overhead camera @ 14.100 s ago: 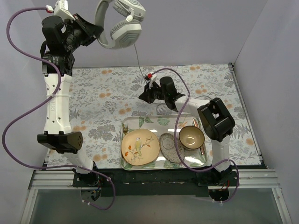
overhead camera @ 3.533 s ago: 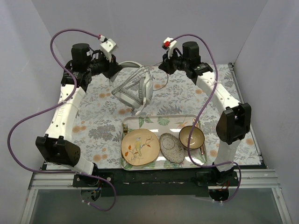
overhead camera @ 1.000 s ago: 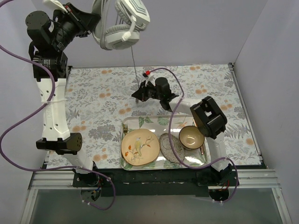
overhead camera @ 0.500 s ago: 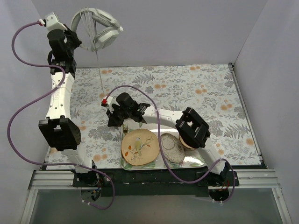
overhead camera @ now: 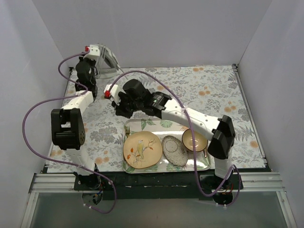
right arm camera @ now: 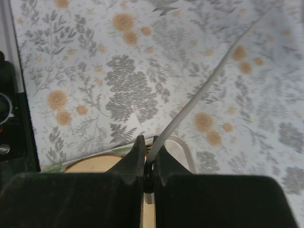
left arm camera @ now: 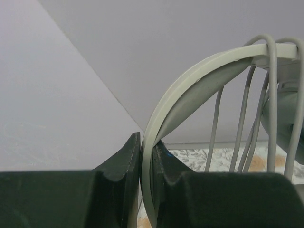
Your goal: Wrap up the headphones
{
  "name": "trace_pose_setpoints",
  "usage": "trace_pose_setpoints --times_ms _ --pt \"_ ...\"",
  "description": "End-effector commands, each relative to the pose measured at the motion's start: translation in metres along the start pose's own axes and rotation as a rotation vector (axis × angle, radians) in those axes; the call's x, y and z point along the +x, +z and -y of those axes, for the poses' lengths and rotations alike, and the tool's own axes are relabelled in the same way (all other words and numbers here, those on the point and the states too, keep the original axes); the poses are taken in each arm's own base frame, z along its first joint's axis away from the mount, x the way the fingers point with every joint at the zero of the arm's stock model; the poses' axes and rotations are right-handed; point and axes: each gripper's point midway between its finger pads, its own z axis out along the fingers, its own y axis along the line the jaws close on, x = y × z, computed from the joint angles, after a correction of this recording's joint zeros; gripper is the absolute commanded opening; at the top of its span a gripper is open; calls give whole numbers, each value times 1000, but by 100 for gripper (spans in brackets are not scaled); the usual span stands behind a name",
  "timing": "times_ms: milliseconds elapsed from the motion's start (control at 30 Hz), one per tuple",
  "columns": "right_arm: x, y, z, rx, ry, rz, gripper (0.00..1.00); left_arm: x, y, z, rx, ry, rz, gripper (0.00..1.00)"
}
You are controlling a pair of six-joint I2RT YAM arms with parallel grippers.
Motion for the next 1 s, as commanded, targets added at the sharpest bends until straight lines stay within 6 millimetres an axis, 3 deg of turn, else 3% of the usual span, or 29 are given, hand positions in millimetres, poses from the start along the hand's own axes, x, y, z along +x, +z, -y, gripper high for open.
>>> trace_pose_setpoints --times_ms 0,67,100,233,367,400,467,500,567,600,667,733,767,800,867,900,967 --pt "-45 -71 55 258 -72 65 1 -79 -28 0 48 122 261 0" --pt "-51 -95 83 364 -67 78 1 -81 -38 12 117 132 254 0" --pt "-54 -104 95 418 -76 79 1 -68 -46 30 199 147 220 0" --pt "-70 -151 144 605 -88 114 1 -60 -79 70 415 197 207 0" --pt "-61 -202 209 805 -54 111 1 -59 -105 93 574 179 156 0" --pt "-59 -210 218 819 -46 121 1 -45 -114 103 636 155 87 0" --pt "-49 -233 247 860 6 145 1 -57 -127 111 732 110 82 0" --pt "-48 -236 252 845 14 163 1 -49 -139 117 796 83 19 0" --pt "-37 -253 274 885 50 180 1 -69 -153 121 884 20 20 0" --pt "-31 -254 279 879 60 181 1 -63 -166 126 947 -3 -34 0" --pt "-19 -263 294 888 101 194 1 -79 -183 129 1032 -77 -43 0" --pt "-6 -259 298 851 126 199 1 -90 -197 128 1093 -139 -84 0" --pt "0 -269 309 877 147 213 1 -94 -209 131 1151 -169 -103 0" --pt "8 -260 306 816 175 225 1 -105 -212 128 1170 -184 -92 0" --pt "15 -264 311 780 199 263 1 -110 -228 129 1242 -222 -124 0" --pt "16 -262 311 762 211 280 1 -122 -236 129 1291 -249 -101 0" --pt "31 -252 309 719 229 275 1 -130 -247 129 1342 -313 -136 0"
